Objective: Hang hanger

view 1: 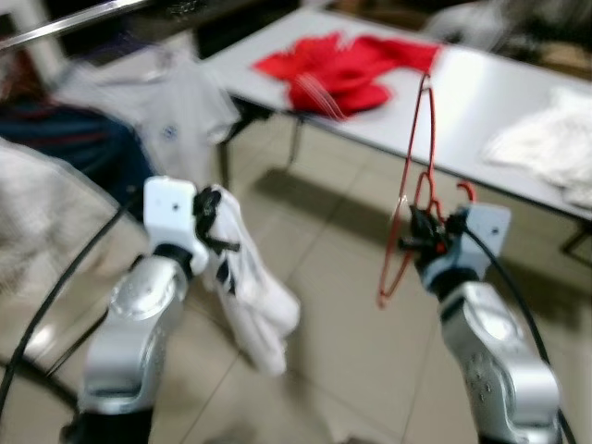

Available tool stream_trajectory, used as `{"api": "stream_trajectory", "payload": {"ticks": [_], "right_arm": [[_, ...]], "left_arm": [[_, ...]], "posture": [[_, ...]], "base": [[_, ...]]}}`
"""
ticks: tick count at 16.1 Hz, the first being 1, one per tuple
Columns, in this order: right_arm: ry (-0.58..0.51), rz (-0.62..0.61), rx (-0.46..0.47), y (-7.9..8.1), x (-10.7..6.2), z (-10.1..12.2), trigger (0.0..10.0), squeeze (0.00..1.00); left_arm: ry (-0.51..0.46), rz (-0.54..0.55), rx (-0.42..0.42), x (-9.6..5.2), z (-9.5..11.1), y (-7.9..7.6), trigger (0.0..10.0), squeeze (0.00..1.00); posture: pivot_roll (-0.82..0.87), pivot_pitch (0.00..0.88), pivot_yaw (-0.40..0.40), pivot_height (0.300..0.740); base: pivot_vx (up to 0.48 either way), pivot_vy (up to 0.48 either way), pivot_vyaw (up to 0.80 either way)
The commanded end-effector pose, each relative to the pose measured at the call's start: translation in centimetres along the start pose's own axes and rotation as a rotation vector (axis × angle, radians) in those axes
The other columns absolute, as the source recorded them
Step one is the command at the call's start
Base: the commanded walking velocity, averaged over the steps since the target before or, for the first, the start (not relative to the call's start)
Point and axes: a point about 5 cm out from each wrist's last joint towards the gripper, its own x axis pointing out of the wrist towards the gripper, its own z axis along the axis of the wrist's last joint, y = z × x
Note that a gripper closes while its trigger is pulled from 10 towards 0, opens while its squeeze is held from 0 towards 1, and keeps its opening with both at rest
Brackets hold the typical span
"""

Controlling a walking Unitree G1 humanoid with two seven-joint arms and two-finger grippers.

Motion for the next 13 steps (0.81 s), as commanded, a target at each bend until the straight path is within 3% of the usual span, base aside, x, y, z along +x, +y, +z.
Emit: {"api": "stream_trajectory", "payload": {"ticks": [1,13], "right_arm": [[-0.025,-0.005,-0.005,0.05,0.13,0.43,10.0,0.0],[-0.006,0.012,0.027,0.35,0.04,0.11,10.0,0.0]], "left_arm": [[-0.024,0.011,0.02,-0.2,0.57,0.39,10.0,0.0],[-0.021,0.006,0.021,-0.16,0.62,0.56,10.0,0.0]], "posture": [[0.11,0.037,-0.048,0.74],[0.11,0.042,-0.04,0.74]], "base": [[0.315,0.0,0.0],[0.32,0.0,0.0]]}}
